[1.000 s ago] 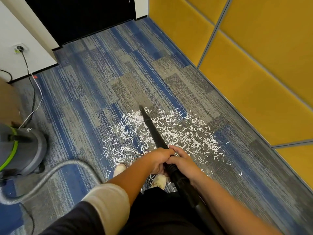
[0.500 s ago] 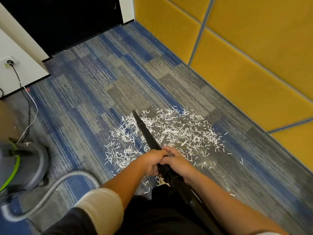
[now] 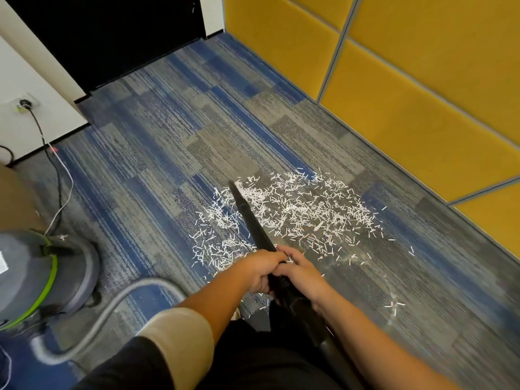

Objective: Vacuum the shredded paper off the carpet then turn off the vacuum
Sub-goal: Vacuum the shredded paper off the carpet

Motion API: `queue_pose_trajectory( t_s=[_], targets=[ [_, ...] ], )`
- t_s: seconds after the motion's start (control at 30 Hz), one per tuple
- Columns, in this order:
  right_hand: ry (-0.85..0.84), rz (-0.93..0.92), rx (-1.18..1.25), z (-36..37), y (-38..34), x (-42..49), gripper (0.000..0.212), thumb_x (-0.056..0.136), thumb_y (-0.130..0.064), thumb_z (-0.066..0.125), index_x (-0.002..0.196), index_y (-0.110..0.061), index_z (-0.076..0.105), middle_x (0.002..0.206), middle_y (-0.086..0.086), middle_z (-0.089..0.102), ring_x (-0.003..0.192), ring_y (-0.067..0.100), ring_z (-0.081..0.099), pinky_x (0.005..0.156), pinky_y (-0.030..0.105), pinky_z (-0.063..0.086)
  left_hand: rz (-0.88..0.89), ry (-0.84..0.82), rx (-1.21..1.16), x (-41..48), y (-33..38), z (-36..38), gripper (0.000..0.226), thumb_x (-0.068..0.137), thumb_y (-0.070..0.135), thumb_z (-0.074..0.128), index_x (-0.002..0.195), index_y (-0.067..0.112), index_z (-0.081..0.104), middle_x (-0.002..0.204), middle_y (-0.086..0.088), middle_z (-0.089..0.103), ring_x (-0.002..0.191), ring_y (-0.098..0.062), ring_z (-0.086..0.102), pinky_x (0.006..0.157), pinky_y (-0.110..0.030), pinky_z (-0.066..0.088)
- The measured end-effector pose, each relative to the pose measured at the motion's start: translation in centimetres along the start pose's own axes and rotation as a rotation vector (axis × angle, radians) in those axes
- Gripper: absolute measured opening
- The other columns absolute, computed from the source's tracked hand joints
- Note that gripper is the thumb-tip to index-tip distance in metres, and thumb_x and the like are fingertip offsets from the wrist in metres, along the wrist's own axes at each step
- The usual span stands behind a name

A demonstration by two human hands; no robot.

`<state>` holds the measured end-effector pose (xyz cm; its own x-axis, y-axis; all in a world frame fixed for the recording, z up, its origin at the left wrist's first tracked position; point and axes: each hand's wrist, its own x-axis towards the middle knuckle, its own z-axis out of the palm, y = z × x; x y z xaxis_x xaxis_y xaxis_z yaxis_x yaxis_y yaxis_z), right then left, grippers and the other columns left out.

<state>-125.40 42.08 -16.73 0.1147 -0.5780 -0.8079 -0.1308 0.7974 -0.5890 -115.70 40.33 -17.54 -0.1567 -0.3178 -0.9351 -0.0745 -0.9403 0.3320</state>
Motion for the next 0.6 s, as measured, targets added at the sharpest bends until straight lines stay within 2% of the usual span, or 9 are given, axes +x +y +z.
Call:
queue_pose_trajectory(
  t_s=[0.1, 0.13, 0.27, 0.47, 0.6],
  targets=[
    [0.015, -0.005, 0.022, 0.7, 0.7, -0.6, 0.053, 0.083, 0.005, 0.058, 0.13, -0.019, 0.05, 0.084, 0.006, 0.061, 0.065, 0.015, 0.059, 0.047, 0.018, 0.049, 0.019, -0.002, 0.021, 0.4, -0.9, -0.4, 0.01, 0.094, 0.014, 0.048, 0.085, 0.01, 0.052, 0.079, -0.014, 0.06, 0.075, -0.028, 0.062, 0.078, -0.042, 0.053],
    [0.023, -0.013, 0.021, 0.7, 0.8, -0.8, 0.052, 0.084, 0.005, 0.057, 0.13, -0.018, 0.05, 0.083, 0.003, 0.06, 0.065, 0.012, 0.059, 0.046, 0.015, 0.048, 0.016, -0.004, 0.029, 0.4, -1.0, -0.5, 0.009, 0.093, 0.013, 0.049, 0.085, 0.01, 0.052, 0.08, -0.014, 0.06, 0.074, -0.027, 0.063, 0.079, -0.041, 0.053],
    [0.033, -0.01, 0.04, 1.2, 0.9, -1.2, 0.052, 0.084, 0.005, 0.056, 0.13, -0.018, 0.05, 0.081, 0.002, 0.06, 0.064, 0.011, 0.058, 0.044, 0.013, 0.046, -0.002, -0.039, 0.054, -0.1, -1.1, -0.9, 0.012, 0.095, 0.014, 0.047, 0.085, 0.01, 0.052, 0.077, -0.013, 0.061, 0.063, -0.023, 0.062, 0.062, -0.033, 0.052],
    [0.052, -0.003, 0.033, 0.9, 1.0, -1.3, 0.054, 0.082, 0.005, 0.057, 0.13, -0.019, 0.051, 0.082, 0.007, 0.062, 0.063, 0.018, 0.059, 0.05, 0.022, 0.051, -0.005, -0.058, 0.066, -0.2, -1.1, -0.4, 0.014, 0.098, 0.017, 0.043, 0.086, 0.011, 0.05, 0.08, -0.014, 0.061, 0.068, -0.025, 0.061, 0.065, -0.038, 0.051],
    [0.029, -0.005, 0.033, -0.1, 0.3, -1.0, 0.053, 0.082, 0.003, 0.059, 0.129, -0.022, 0.052, 0.084, 0.009, 0.062, 0.065, 0.02, 0.06, 0.054, 0.025, 0.052, 0.007, -0.042, 0.053, -0.2, -0.2, 0.2, 0.016, 0.099, 0.02, 0.042, 0.087, 0.012, 0.049, 0.076, -0.012, 0.059, 0.062, -0.023, 0.06, 0.055, -0.033, 0.049]
  ],
)
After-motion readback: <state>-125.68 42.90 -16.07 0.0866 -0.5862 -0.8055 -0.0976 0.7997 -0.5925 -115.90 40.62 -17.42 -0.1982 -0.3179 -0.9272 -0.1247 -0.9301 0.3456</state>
